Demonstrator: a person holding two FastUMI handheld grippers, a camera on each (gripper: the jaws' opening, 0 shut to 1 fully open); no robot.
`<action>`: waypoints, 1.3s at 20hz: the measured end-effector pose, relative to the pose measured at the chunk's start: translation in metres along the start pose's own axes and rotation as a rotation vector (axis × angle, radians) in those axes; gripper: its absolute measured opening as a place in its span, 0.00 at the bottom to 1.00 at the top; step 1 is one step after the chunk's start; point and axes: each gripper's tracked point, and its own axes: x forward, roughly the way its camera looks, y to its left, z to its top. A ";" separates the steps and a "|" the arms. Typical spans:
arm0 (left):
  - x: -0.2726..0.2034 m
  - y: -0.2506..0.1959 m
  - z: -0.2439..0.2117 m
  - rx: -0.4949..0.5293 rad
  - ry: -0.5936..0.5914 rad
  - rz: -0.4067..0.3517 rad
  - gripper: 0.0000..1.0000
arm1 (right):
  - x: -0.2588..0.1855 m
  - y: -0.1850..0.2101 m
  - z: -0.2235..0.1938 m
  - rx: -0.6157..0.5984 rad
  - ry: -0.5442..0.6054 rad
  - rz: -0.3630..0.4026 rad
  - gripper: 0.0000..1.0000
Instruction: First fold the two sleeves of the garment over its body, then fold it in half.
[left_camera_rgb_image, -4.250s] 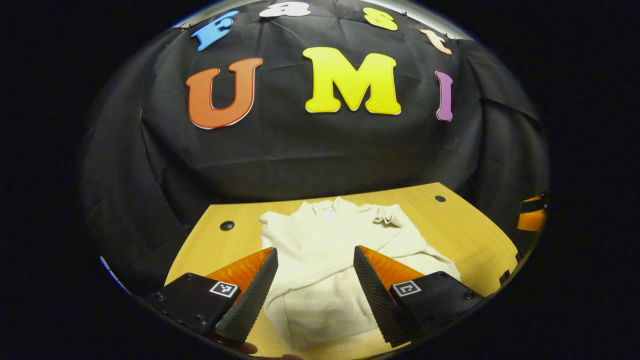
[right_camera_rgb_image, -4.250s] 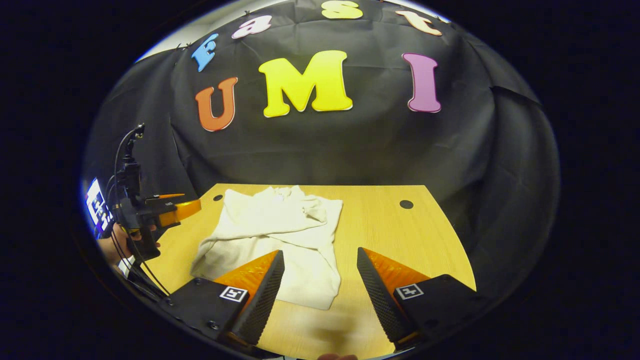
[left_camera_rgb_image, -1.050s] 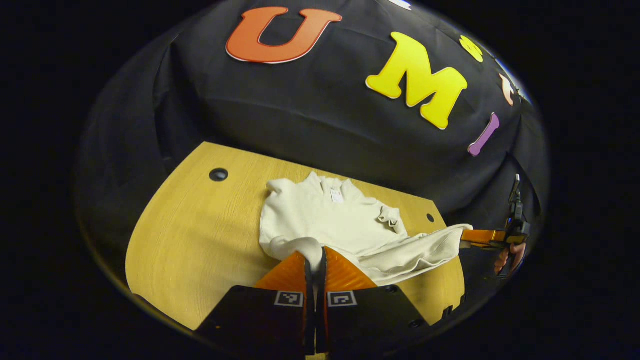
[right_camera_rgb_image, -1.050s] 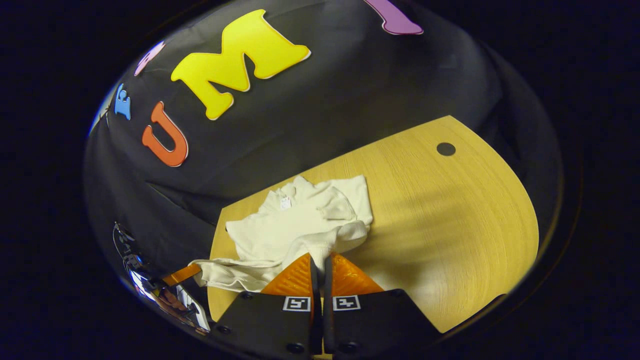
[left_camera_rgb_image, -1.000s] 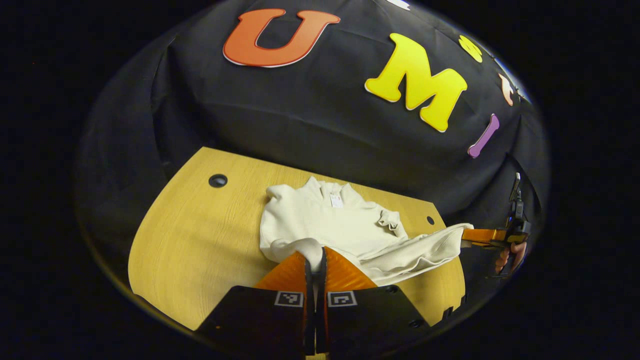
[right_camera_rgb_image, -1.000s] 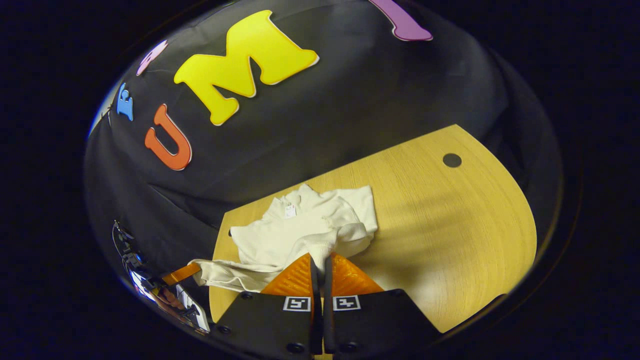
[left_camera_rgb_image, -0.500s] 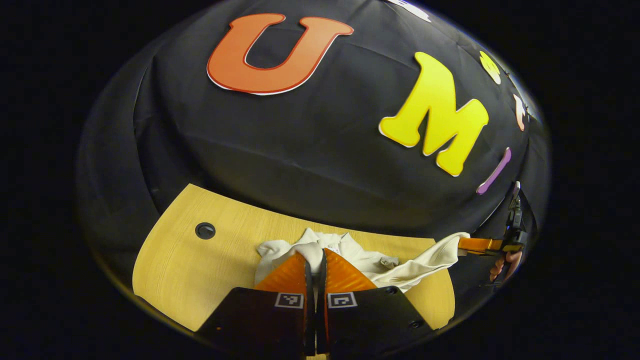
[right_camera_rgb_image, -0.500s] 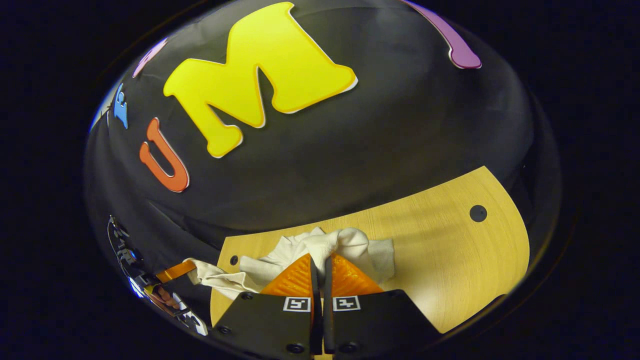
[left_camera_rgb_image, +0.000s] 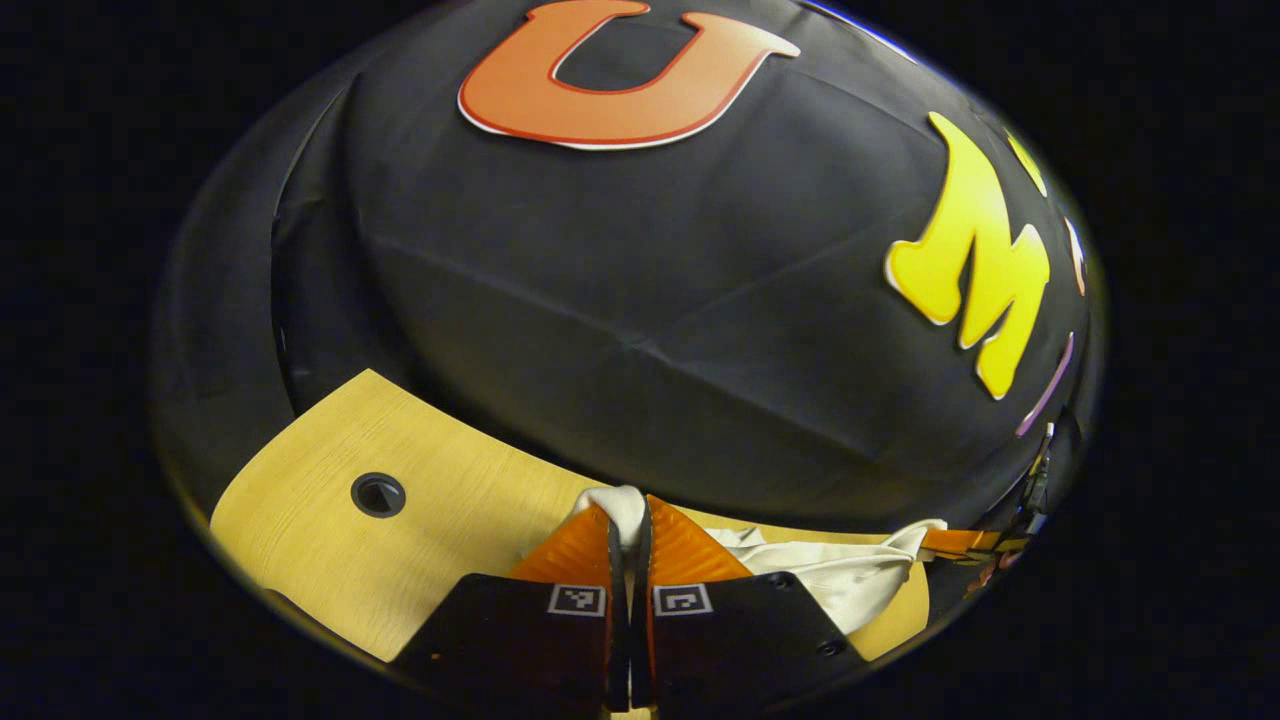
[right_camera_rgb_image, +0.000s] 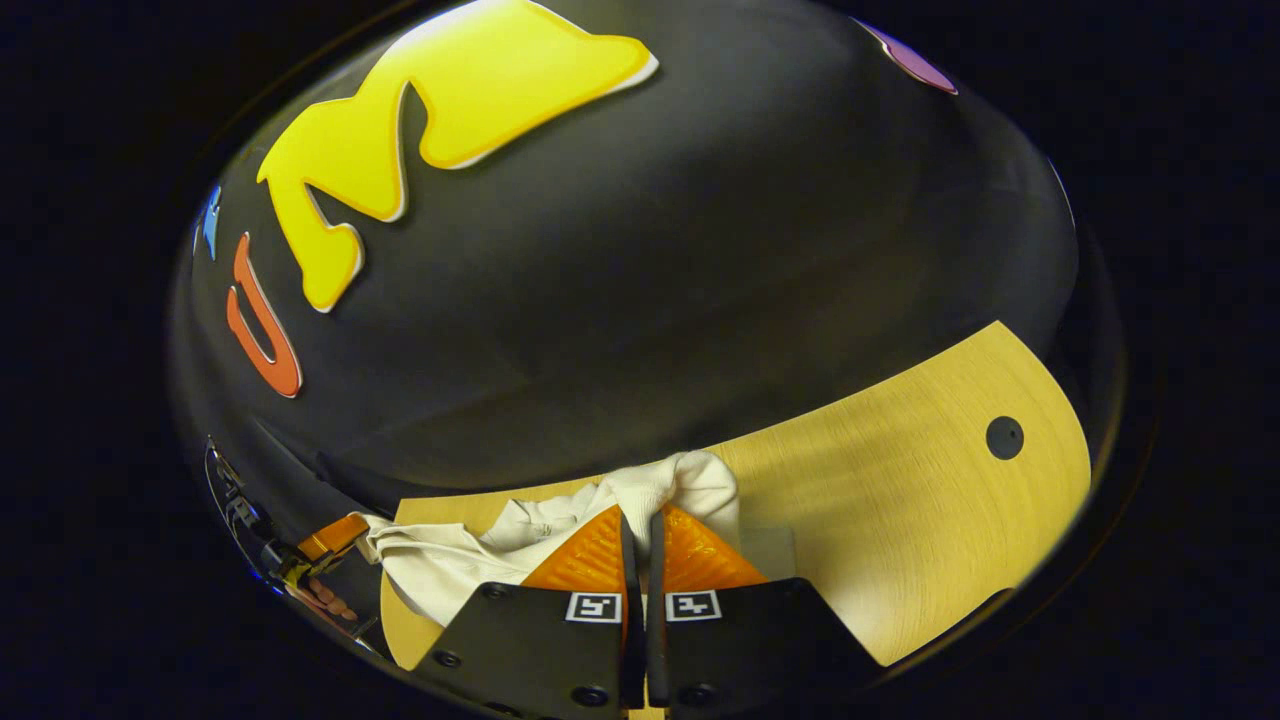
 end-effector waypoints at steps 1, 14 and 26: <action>0.011 0.005 -0.005 -0.001 -0.007 0.019 0.04 | 0.008 -0.003 -0.003 0.003 -0.008 -0.003 0.01; 0.062 0.015 -0.044 0.173 0.057 0.036 0.19 | 0.059 -0.029 -0.024 -0.073 -0.049 -0.073 0.19; -0.050 0.005 0.056 0.253 -0.160 0.137 0.98 | -0.061 -0.013 0.012 -0.151 -0.243 -0.099 0.76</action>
